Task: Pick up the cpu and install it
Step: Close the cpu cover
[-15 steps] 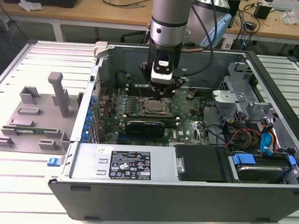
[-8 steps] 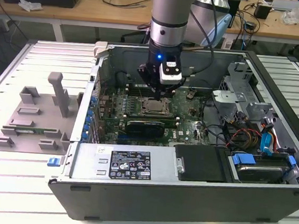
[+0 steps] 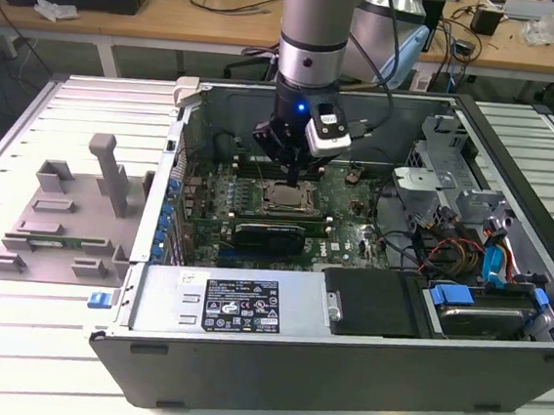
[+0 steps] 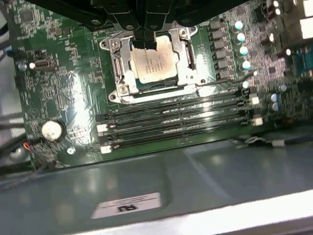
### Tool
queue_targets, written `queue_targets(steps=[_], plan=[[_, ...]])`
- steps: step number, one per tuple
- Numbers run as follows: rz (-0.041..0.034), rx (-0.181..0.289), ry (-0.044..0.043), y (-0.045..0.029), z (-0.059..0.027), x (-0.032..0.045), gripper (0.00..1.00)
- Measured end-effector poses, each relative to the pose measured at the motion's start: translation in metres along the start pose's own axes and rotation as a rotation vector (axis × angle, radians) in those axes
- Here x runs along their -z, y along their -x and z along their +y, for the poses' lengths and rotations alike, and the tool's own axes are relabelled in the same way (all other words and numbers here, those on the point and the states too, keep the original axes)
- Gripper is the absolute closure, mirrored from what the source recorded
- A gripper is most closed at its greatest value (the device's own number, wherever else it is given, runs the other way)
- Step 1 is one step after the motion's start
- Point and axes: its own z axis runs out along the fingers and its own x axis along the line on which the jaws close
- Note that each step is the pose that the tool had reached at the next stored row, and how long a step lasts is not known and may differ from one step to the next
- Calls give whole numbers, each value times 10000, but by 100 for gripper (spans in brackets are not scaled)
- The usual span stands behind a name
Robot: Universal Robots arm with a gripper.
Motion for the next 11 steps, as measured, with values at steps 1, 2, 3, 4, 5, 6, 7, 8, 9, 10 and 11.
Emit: queue_targets(steps=[1, 2, 3, 4, 5, 6, 7, 8, 9, 10, 11], plan=[[-2, 393, -3, 0, 0, -2, 89], [-3, 583, -7, 0, 0, -2, 89], [-4, 653, -9, 0, 0, -2, 89], [-4, 660, -9, 0, 0, -2, 89], [-4, 661, -10, 0, 0, -2, 89], [-4, 665, -9, 0, 0, -2, 89], [-5, 666, -9, 0, 0, -2, 89], [-5, 667, -9, 0, 0, -2, 89], [-4, 667, -9, 0, 0, -2, 89], [-4, 668, -10, 0, 0, -2, 89], [-4, 669, -10, 0, 0, -2, 89]])
